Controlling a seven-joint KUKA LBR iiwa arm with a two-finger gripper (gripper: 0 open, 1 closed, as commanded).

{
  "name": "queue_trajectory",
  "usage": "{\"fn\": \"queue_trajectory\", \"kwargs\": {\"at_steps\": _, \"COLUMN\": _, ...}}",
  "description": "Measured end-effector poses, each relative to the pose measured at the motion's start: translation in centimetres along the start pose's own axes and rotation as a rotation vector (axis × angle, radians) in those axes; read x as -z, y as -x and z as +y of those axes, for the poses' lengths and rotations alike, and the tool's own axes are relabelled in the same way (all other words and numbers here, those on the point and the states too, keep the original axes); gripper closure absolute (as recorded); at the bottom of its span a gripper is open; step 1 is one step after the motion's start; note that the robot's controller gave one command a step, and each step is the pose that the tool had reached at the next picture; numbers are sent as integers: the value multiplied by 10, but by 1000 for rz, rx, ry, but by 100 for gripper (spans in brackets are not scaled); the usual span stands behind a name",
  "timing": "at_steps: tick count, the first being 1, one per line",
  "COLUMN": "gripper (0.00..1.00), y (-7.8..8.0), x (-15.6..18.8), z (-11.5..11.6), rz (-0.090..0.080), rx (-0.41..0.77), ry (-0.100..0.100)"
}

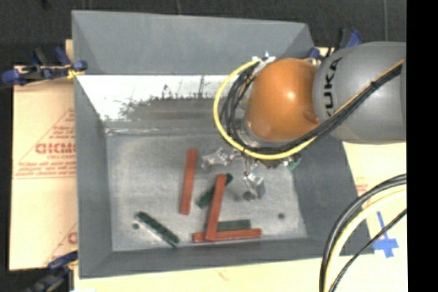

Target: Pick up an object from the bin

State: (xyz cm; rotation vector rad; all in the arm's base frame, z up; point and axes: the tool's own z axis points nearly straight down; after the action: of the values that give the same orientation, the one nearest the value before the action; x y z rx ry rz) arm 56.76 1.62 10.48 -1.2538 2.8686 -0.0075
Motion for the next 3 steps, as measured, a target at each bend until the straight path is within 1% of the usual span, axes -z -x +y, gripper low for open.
{"fn": "queue_trajectory", "kwargs": {"at_steps": 1, "gripper": 100, "y": 44, "x": -28, "z": -37, "rz": 2, "rx": 362, "ry": 8}}
{"fn": "queue_trajectory", "kwargs": {"at_steps": 2, "gripper": 100, "y": 44, "x": -28, "z": -37, "rz": 2, "rx": 362, "ry": 8}}
{"fn": "queue_trajectory", "kwargs": {"at_steps": 3, "gripper": 0, "y": 88, "x": -33, "z": -24, "rz": 0, "rx": 496, "ry": 6}}
